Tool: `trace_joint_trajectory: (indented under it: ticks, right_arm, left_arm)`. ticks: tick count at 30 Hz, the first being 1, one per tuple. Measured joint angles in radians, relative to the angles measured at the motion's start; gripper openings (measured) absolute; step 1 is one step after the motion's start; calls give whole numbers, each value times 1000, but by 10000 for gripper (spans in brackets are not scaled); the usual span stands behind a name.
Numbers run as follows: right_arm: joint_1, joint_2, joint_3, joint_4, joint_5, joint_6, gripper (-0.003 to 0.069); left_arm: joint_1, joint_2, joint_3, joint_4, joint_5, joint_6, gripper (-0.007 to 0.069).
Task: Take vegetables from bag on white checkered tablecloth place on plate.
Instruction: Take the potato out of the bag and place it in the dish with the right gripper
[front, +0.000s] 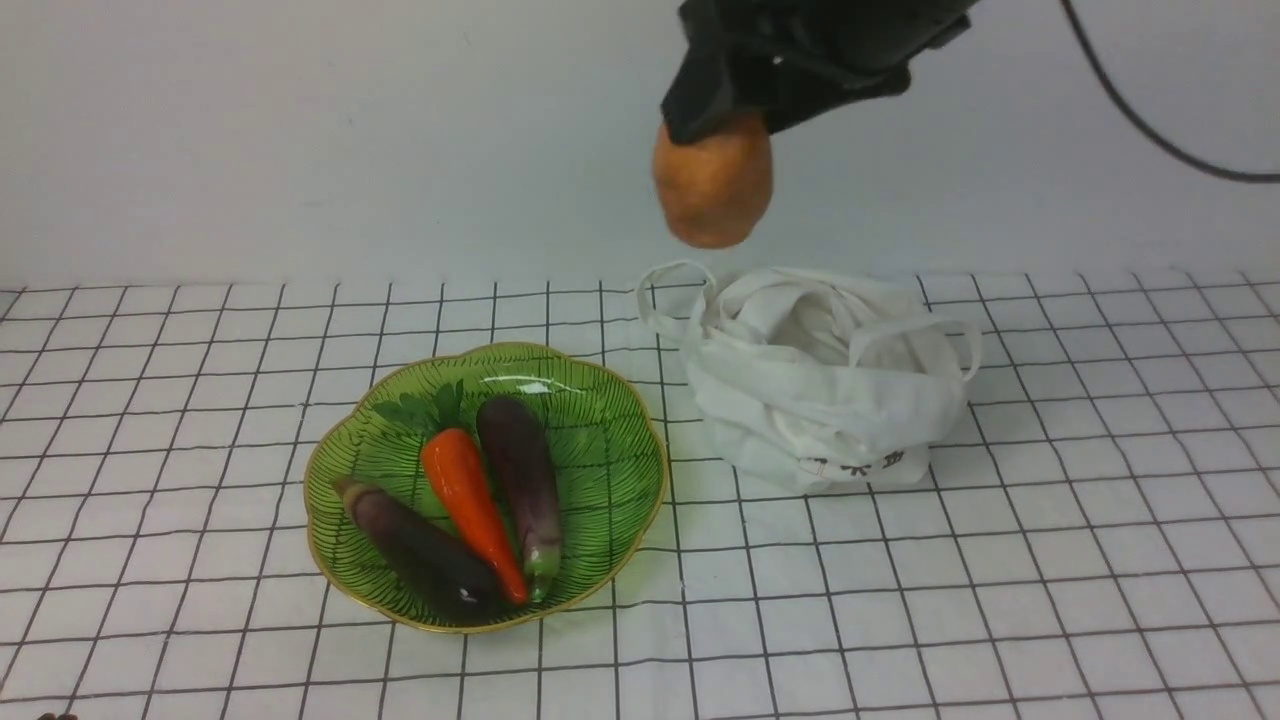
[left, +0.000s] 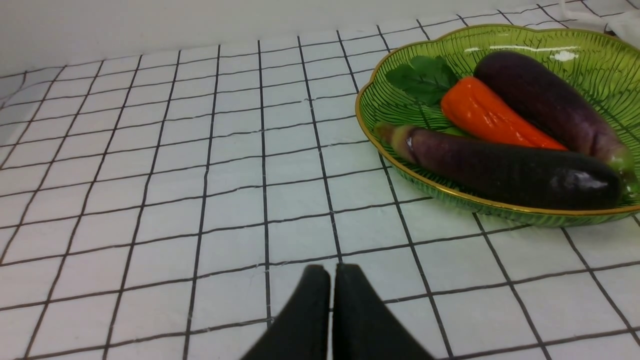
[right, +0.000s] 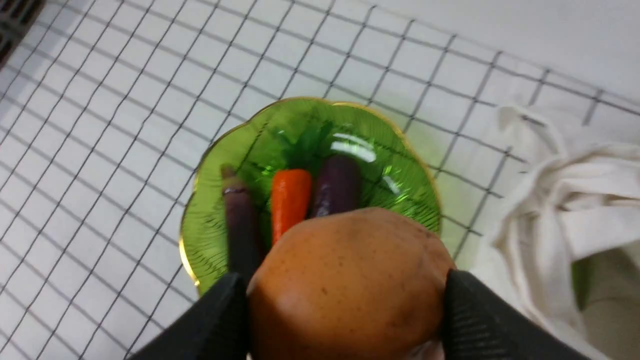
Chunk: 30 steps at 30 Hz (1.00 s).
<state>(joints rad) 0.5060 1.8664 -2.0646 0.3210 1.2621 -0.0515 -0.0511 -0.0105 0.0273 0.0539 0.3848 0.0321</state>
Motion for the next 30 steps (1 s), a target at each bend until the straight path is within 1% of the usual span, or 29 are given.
trace_joint_trajectory:
  ticks: [4, 9, 12, 17, 21, 23, 25, 26, 28, 30]
  right_arm:
    - [85, 88, 1, 1, 0, 25, 449]
    - [133, 196, 7, -4, -2, 51, 449]
    - [147, 260, 9, -17, -3, 51, 449]
    - [149, 381, 10, -49, -14, 85, 449]
    - [149, 416, 10, -50, -29, 93, 454]
    - [149, 417, 10, -53, -30, 93, 484]
    - [149, 417, -6, -68, -26, 94, 547]
    - [149, 417, -8, -71, -26, 94, 553]
    - [149, 409, -20, -90, -26, 95, 603]
    - [149, 386, -22, -96, -25, 95, 631]
  left_arm:
    - [0, 0, 0, 0, 0, 0, -8]
    - [0, 0, 0, 0, 0, 0, -8]
    - [0, 0, 0, 0, 0, 0, -8]
    - [0, 0, 0, 0, 0, 0, -8]
    - [0, 0, 0, 0, 0, 0, -8]
    - [0, 0, 0, 0, 0, 0, -8]
    - [0, 0, 0, 0, 0, 0, -8]
    - [0, 0, 0, 0, 0, 0, -8]
    - [0, 0, 0, 0, 0, 0, -8]
    - [0, 0, 0, 0, 0, 0, -8]
